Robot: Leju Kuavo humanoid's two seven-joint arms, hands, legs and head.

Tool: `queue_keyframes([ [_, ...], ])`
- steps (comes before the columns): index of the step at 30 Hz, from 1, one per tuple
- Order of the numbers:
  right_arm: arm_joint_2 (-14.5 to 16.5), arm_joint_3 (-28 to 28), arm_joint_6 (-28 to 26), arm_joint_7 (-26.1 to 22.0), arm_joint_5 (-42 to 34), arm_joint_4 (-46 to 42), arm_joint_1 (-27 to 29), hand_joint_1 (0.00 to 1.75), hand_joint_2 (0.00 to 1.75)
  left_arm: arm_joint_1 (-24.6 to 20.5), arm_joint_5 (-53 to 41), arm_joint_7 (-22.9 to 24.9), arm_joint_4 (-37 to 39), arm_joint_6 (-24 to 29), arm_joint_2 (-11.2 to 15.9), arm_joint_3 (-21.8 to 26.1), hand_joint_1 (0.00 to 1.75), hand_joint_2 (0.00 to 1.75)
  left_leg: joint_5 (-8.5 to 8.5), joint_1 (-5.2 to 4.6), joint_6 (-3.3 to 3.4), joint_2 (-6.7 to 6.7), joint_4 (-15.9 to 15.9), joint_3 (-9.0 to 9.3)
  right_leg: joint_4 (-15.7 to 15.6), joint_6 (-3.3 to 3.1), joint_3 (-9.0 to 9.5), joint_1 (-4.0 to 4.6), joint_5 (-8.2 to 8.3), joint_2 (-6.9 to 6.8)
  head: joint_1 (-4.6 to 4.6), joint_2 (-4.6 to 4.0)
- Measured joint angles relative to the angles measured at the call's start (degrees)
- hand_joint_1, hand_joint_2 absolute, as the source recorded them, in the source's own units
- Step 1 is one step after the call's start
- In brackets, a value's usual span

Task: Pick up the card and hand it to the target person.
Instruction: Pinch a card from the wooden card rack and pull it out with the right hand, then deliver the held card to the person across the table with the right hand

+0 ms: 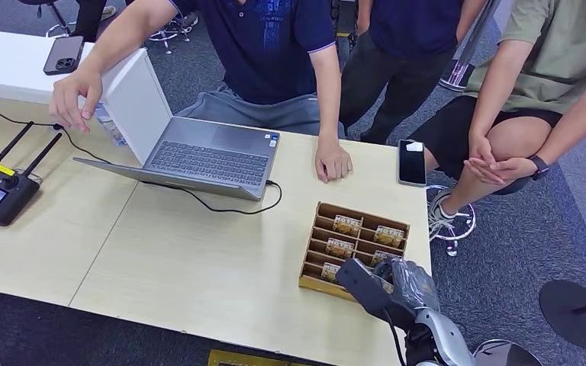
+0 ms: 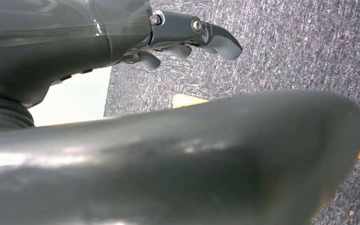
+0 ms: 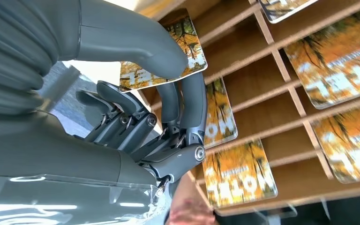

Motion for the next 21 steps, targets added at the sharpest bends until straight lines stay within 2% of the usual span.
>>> queue_keyframes([
  [10, -0.7, -2.2, -5.6, -2.2, 7.3, -5.3, -0.2, 1.75, 1.75, 0.0, 0.8, 0.4, 0.0, 0.4, 0.0, 0.0, 0.0, 0.0, 0.01, 0.0, 0.0, 0.01, 0.0, 0.01, 0.0, 0.02, 0.0, 0.0, 0.03, 0.01, -0.01, 0.0],
  [15, -0.8, -4.8, -6.7, -5.4, 11.0, -11.0, -0.4, 1.75, 1.75, 0.0, 0.6, 0.5, 0.0, 0.3, -0.1, 0.0, 0.0, 0.0, 0.01, 0.0, 0.0, 0.01, 0.0, 0.01, 0.0, 0.02, 0.0, 0.0, 0.03, 0.01, 0.0, 0.0],
  [21, 0.3, -6.7, -10.2, -10.5, 9.5, -15.2, -1.1, 1.75, 1.75, 0.0, 0.1, 0.4, 0.0, 0.0, -0.1, 0.0, 0.0, 0.0, 0.01, 0.0, 0.0, 0.01, 0.0, 0.01, 0.0, 0.02, 0.01, 0.0, 0.03, 0.02, 0.0, 0.0],
])
